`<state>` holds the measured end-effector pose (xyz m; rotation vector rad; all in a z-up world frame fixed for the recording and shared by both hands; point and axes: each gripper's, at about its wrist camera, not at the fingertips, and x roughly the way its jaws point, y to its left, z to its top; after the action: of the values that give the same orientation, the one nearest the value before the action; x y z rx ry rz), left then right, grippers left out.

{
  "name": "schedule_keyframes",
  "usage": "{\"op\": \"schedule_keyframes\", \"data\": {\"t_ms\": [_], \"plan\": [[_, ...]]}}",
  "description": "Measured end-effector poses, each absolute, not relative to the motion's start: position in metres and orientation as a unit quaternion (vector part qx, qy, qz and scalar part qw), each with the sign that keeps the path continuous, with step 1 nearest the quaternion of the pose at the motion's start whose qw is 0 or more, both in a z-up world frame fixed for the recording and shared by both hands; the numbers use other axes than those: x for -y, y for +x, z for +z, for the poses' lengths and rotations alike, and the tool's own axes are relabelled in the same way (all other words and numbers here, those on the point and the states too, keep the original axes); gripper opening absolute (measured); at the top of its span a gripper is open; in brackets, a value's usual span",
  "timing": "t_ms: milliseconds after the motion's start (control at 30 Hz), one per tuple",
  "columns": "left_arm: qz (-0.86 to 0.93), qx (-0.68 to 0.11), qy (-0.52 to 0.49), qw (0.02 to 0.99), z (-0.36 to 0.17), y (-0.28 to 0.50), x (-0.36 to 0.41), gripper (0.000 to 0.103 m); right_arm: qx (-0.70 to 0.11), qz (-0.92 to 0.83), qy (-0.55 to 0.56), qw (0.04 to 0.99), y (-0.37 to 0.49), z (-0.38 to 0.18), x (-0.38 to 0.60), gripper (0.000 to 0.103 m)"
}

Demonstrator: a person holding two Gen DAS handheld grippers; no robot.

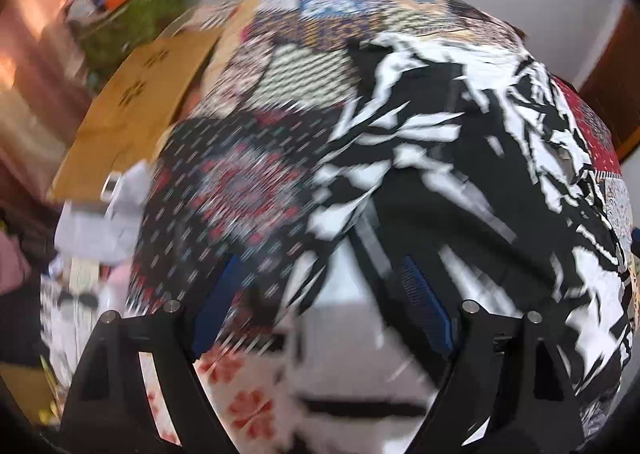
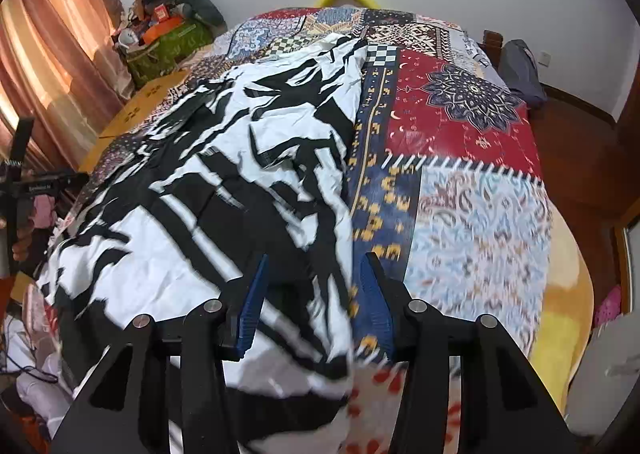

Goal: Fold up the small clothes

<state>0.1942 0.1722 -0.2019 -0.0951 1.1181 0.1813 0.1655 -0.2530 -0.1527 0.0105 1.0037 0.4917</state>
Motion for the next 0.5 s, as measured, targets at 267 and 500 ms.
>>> {"op": "schedule_keyframes", "data": {"t_ms": [267,500], "plan": [[0.074,-0.561,-0.083,0.821,-0.228,0.137,-0.193,0.082,-0.506,0.221,0.014,0.833,0.132,-0.174,0.258,0.056],[0.061,-0.546,-0.136,0.824,-0.242,0.113,-0.190,0.072,-0.526,0.222,0.054,0.819,0.109,-0.193,0.271,0.056]]}}
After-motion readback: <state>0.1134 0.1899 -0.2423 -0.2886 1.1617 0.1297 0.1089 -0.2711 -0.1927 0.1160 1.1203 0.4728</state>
